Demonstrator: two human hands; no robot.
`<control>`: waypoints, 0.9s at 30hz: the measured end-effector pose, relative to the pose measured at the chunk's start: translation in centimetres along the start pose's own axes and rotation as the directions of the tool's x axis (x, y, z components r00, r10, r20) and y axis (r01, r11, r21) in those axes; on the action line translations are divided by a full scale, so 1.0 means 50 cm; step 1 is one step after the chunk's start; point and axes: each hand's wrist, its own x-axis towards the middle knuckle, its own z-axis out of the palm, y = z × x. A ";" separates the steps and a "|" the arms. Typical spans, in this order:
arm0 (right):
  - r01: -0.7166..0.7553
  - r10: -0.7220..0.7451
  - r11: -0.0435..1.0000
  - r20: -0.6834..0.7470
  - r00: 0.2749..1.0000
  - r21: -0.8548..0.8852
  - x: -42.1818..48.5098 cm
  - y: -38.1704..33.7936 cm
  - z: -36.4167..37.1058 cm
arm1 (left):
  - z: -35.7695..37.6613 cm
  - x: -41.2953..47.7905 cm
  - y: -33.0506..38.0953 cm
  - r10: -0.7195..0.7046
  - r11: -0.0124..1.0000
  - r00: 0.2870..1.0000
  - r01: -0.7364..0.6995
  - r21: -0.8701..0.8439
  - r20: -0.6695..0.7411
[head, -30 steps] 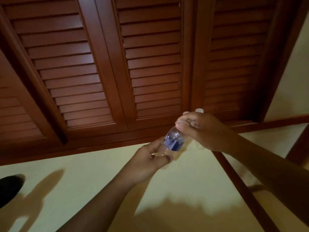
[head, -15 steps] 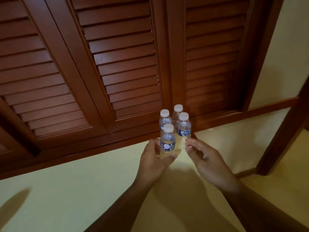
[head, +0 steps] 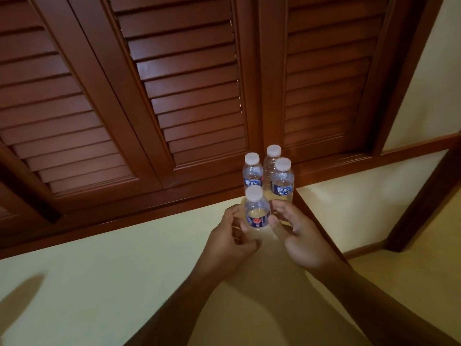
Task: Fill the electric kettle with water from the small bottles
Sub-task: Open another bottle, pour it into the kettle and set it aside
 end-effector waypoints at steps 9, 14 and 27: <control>-0.045 0.058 0.994 -0.131 0.990 0.099 -0.008 0.015 0.040 | 0.019 0.023 0.016 -0.010 0.993 0.996 0.020 0.116 -0.085; -0.059 0.082 0.983 -0.131 0.988 0.174 -0.016 0.018 0.040 | 0.032 0.039 0.026 -0.012 0.981 0.988 0.042 0.189 -0.154; -0.159 0.171 0.984 -0.183 0.968 0.081 -0.051 0.023 0.033 | 0.060 0.067 0.028 -0.034 0.985 0.976 0.069 0.158 -0.217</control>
